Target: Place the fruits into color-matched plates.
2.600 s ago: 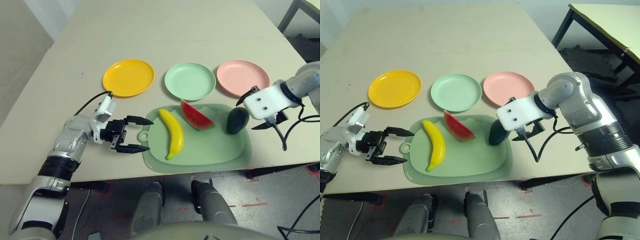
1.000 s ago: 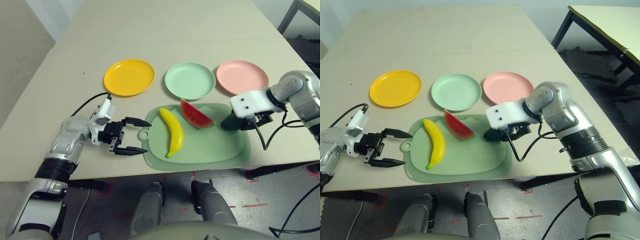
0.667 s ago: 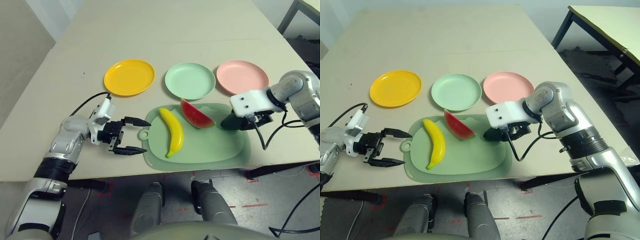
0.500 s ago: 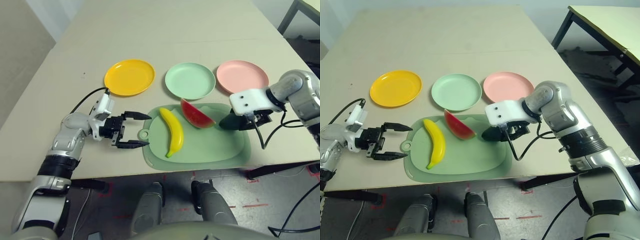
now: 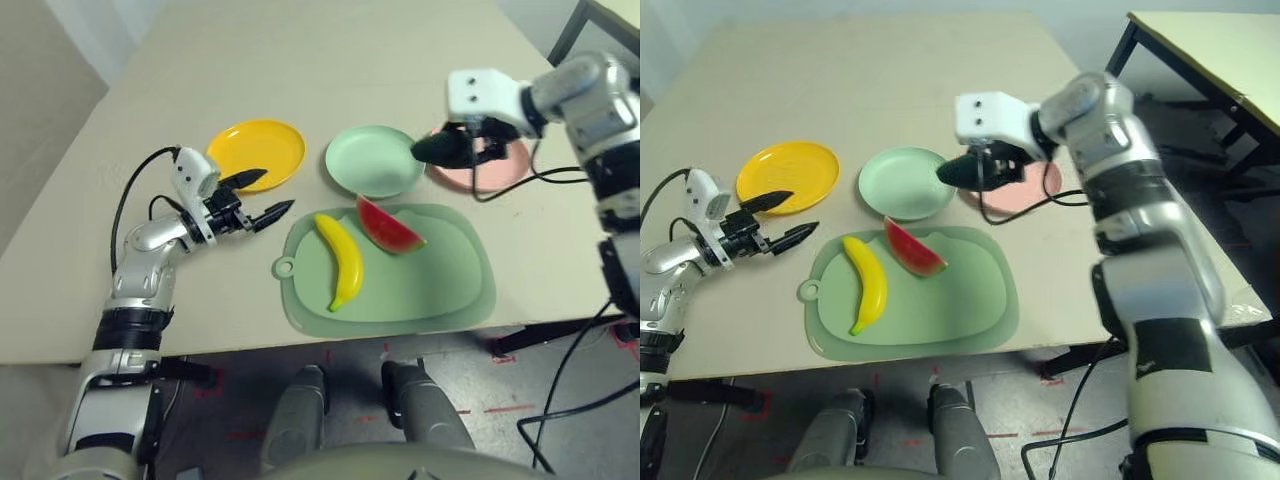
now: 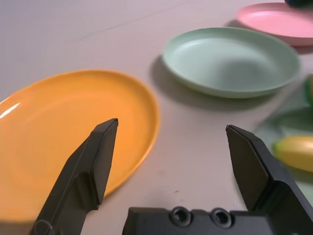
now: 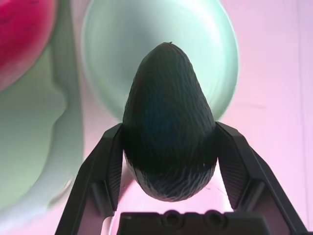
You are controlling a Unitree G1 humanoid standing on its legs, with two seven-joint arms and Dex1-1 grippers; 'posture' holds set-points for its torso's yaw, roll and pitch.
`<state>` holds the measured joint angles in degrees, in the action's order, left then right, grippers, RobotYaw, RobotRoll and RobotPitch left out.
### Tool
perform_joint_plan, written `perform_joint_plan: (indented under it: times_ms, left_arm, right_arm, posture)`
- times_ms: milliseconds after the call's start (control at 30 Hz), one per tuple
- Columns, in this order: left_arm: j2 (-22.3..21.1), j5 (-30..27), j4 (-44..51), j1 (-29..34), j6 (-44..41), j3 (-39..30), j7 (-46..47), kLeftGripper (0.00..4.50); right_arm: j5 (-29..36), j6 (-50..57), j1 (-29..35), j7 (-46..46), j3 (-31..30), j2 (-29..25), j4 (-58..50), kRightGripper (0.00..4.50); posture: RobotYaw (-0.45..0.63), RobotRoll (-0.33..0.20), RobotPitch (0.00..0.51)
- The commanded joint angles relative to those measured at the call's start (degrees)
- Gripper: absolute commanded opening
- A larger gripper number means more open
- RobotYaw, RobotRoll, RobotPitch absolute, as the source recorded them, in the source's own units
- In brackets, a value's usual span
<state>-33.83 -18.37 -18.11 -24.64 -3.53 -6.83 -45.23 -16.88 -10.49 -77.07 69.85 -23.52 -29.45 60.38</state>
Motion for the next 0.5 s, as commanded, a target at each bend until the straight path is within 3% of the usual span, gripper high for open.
perform_joint_plan:
  times_ms: [33, 367, 500]
  left_arm:
    - [0.42, 1.10, 1.52, 1.12, -0.73, 0.17, 0.82, 4.50]
    - [-0.46, 1.44, 4.69, 3.58, -0.75, 0.19, -0.09, 4.50]
    - [-0.39, 1.26, 5.55, 4.52, -0.91, 0.24, -0.33, 4.50]
  right_arm:
    - [-2.51, -3.60, -2.31, -3.61, -0.92, 3.65, 6.52, 3.02]
    - [-8.80, -7.17, -1.92, -10.62, -2.17, 8.99, 14.19, 3.02]
    - [-9.16, -7.77, -1.78, -10.18, -1.84, 8.75, 14.48, 4.35]
  posture:
    - [0.05, 0.000, 0.172]
    - [0.11, 0.000, 0.172]
    - [0.10, 0.000, 0.166]
